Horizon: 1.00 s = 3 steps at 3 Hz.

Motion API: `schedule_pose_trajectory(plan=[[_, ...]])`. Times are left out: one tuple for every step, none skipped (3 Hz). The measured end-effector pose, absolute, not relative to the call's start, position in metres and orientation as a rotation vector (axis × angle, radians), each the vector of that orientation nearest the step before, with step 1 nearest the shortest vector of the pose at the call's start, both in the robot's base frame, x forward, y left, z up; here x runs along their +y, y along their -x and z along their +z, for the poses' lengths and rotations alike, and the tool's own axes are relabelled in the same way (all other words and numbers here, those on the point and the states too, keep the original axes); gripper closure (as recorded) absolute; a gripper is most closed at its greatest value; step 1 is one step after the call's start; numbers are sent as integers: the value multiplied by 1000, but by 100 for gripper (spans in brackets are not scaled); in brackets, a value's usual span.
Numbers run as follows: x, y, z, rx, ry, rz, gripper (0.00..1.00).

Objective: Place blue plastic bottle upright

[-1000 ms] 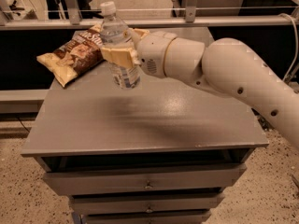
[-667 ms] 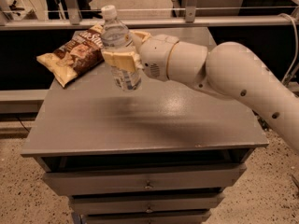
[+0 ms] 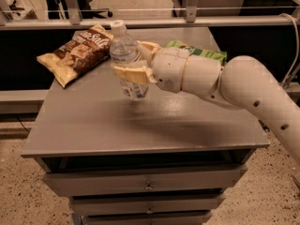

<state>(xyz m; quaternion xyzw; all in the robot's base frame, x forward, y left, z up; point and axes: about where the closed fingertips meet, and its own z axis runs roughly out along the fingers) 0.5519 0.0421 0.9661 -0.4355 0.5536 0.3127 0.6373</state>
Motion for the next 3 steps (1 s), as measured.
schedule_pose_trajectory(plan=[[32, -547, 953, 1256, 978, 742, 100], [27, -544, 940, 1262, 938, 776, 84], [25, -541, 929, 1260, 913, 809, 60]])
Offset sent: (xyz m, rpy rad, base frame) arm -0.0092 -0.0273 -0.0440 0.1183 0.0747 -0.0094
